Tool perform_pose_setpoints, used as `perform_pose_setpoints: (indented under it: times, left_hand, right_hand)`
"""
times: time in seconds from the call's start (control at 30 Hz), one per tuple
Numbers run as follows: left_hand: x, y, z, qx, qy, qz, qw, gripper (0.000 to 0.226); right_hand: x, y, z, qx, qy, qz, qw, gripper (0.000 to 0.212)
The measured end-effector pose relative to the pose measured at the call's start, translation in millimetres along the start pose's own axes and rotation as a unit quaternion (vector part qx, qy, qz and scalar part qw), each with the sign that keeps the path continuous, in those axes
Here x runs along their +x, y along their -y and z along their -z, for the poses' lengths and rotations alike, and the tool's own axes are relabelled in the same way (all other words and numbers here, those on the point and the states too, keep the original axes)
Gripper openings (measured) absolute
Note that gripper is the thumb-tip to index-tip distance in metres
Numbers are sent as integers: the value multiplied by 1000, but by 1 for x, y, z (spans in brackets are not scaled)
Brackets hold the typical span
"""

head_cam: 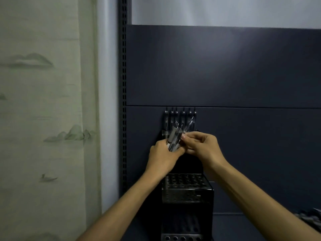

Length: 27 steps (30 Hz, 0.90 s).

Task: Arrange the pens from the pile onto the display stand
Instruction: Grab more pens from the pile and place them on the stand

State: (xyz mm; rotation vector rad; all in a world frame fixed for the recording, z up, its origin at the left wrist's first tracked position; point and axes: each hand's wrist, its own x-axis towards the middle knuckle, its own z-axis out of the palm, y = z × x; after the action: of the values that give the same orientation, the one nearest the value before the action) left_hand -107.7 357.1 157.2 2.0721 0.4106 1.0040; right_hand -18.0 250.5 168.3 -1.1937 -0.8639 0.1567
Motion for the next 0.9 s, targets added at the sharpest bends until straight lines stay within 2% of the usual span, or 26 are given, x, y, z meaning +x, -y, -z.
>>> perform_pose_setpoints:
  times: [0.2,0.33,0.53,0.7,0.9]
  left_hand:
    - [5,14,13,-21,1,1,1000,18]
    - [11,29,21,-8,-15,42,999,36]
    - [18,50,34,1,-58,70,996,35]
    - [19,58,33,-1,-60,73,996,36]
    - [20,60,31,19,-56,61,996,39]
  right_hand:
    - [17,2,-10,-14,10,9,1000,19]
    - [46,9,-13,-11,-6,28,1000,17]
    - [98,24,-13,-198,-88,177,960,18]
    - [121,16,-18,-299,-75,206,929,25]
    - [123,5,-23,-319,-56,202,924,24]
